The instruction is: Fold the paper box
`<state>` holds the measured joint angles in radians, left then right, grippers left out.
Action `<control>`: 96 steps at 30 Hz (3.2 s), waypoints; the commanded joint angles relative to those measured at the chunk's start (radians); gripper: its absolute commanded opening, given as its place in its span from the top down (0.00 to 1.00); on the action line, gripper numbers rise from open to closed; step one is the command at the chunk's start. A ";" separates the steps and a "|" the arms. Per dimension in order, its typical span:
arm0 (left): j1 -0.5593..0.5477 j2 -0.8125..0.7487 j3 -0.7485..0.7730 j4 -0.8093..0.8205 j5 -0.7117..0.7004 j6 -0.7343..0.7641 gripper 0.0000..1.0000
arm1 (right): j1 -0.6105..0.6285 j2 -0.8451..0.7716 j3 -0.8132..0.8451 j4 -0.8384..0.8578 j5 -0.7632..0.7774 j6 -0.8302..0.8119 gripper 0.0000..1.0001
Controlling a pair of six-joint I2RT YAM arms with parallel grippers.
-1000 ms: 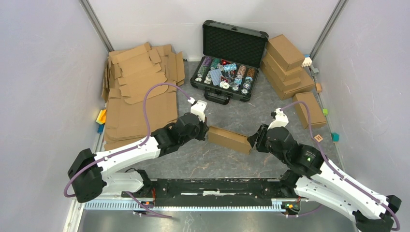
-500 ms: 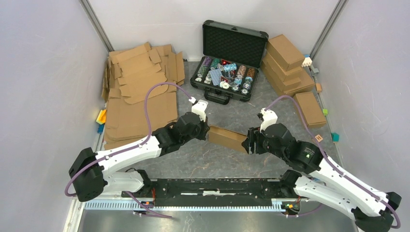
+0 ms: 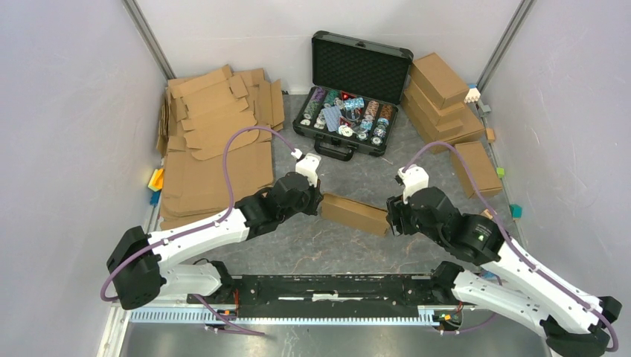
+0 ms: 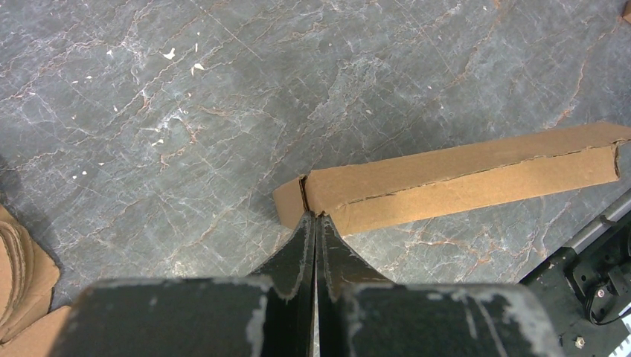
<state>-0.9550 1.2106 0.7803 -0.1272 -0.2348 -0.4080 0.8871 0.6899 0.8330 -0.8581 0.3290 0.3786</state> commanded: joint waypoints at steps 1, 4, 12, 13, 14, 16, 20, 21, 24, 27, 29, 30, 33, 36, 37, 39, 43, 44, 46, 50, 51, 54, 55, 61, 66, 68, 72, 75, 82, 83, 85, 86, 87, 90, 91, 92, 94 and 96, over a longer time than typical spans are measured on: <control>-0.008 0.017 0.014 -0.069 0.008 -0.024 0.98 | -0.003 0.023 -0.047 0.053 0.011 -0.050 0.37; -0.009 0.014 0.016 -0.074 0.008 -0.024 0.98 | -0.004 0.038 -0.068 0.083 0.015 -0.053 0.43; -0.010 0.000 0.012 -0.078 0.005 -0.025 0.98 | -0.004 0.033 -0.111 0.148 0.009 -0.015 0.60; -0.010 0.001 0.011 -0.078 0.004 -0.025 0.98 | -0.004 0.029 -0.116 0.153 0.011 -0.007 0.62; -0.010 0.001 0.011 -0.079 0.005 -0.025 0.98 | -0.005 0.028 -0.120 0.159 0.007 0.006 0.63; -0.009 0.004 0.012 -0.078 0.004 -0.025 0.98 | -0.007 0.027 -0.129 0.167 0.001 0.032 0.65; -0.010 0.006 0.013 -0.078 0.006 -0.026 0.98 | -0.012 0.015 -0.142 0.180 0.011 0.079 0.74; -0.010 0.008 0.013 -0.078 0.007 -0.025 0.98 | -0.013 0.010 -0.144 0.182 0.017 0.089 0.76; -0.009 0.008 0.013 -0.078 0.009 -0.025 0.98 | -0.016 -0.001 -0.144 0.182 0.028 0.128 0.79; -0.010 0.009 0.013 -0.078 0.010 -0.026 0.98 | -0.018 -0.009 -0.139 0.187 0.026 0.172 0.83; -0.009 0.007 0.013 -0.078 0.009 -0.028 0.98 | -0.021 -0.011 -0.135 0.187 0.025 0.208 0.87; -0.009 0.007 0.013 -0.079 0.009 -0.027 0.98 | -0.023 -0.013 -0.133 0.188 0.014 0.223 0.88; -0.010 0.009 0.013 -0.078 0.009 -0.027 0.98 | -0.028 -0.011 -0.120 0.183 -0.006 0.271 0.91; -0.010 0.015 0.016 -0.078 0.008 -0.028 0.98 | -0.031 0.013 -0.094 0.148 -0.006 0.316 0.92; -0.011 0.016 0.018 -0.078 0.007 -0.028 0.98 | -0.031 0.025 -0.084 0.128 -0.003 0.334 0.92; -0.011 0.022 0.019 -0.077 0.008 -0.028 0.98 | -0.032 0.042 -0.068 0.104 -0.006 0.352 0.93; -0.013 0.028 0.020 -0.078 0.004 -0.026 0.98 | -0.034 0.047 -0.061 0.100 -0.026 0.373 0.93; -0.014 0.027 0.021 -0.078 0.005 -0.025 0.98 | -0.034 0.047 -0.059 0.099 -0.027 0.378 0.93; -0.015 0.026 0.020 -0.078 0.001 -0.026 0.98 | -0.038 0.050 -0.050 0.090 -0.029 0.387 0.92; -0.019 0.032 0.025 -0.078 0.000 -0.024 0.98 | -0.048 0.067 -0.035 0.071 -0.037 0.427 0.93; -0.020 0.035 0.027 -0.078 -0.001 -0.024 0.98 | -0.051 0.069 -0.034 0.070 -0.039 0.439 0.93; -0.023 0.045 0.032 -0.078 -0.002 -0.024 0.98 | -0.064 0.075 -0.032 0.076 -0.066 0.461 0.93; -0.025 0.048 0.031 -0.078 -0.002 -0.023 0.98 | -0.069 0.076 -0.030 0.078 -0.072 0.467 0.93; -0.028 0.054 0.031 -0.078 -0.016 -0.023 0.98 | -0.103 0.087 -0.008 0.057 -0.104 0.480 0.94; -0.032 0.060 0.030 -0.078 -0.029 -0.023 0.98 | -0.133 0.075 -0.016 0.060 -0.132 0.482 0.94; -0.034 0.064 0.033 -0.085 -0.038 -0.022 0.98 | -0.145 0.075 -0.018 0.061 -0.145 0.485 0.94; -0.037 0.067 0.034 -0.089 -0.046 -0.020 0.98 | -0.158 0.074 -0.020 0.071 -0.157 0.488 0.94; -0.040 0.069 0.033 -0.089 -0.050 -0.020 0.98 | -0.165 0.077 -0.017 0.074 -0.169 0.488 0.94; -0.041 0.073 0.033 -0.091 -0.055 -0.022 0.98 | -0.174 0.077 -0.016 0.066 -0.167 0.490 0.94; -0.040 0.073 0.033 -0.091 -0.055 -0.022 0.98 | -0.174 0.074 -0.018 0.064 -0.164 0.492 0.95; -0.040 0.074 0.035 -0.091 -0.054 -0.022 0.98 | -0.175 0.069 -0.028 0.069 -0.167 0.500 0.95; -0.040 0.075 0.036 -0.091 -0.054 -0.022 0.98 | -0.176 0.066 -0.034 0.071 -0.171 0.505 0.95; -0.041 0.076 0.037 -0.093 -0.054 -0.022 0.98 | -0.175 0.063 -0.038 0.071 -0.169 0.513 0.95; -0.041 0.073 0.036 -0.096 -0.054 -0.024 0.98 | -0.175 0.041 -0.088 0.094 -0.179 0.543 0.97; -0.040 0.074 0.036 -0.095 -0.054 -0.025 0.98 | -0.176 0.032 -0.111 0.107 -0.182 0.552 0.98; -0.041 0.073 0.036 -0.094 -0.054 -0.024 0.98 | -0.177 0.021 -0.136 0.128 -0.186 0.557 0.98; -0.041 0.073 0.036 -0.095 -0.053 -0.024 0.98 | -0.176 0.015 -0.166 0.146 -0.193 0.563 0.98; -0.041 0.072 0.037 -0.100 -0.054 -0.024 0.98 | -0.175 0.023 -0.169 0.135 -0.193 0.563 0.98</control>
<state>-0.9840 1.2503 0.8127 -0.1410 -0.3134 -0.4080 0.7101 0.6994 0.6998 -0.7700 0.1764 0.9028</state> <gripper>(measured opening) 0.029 0.023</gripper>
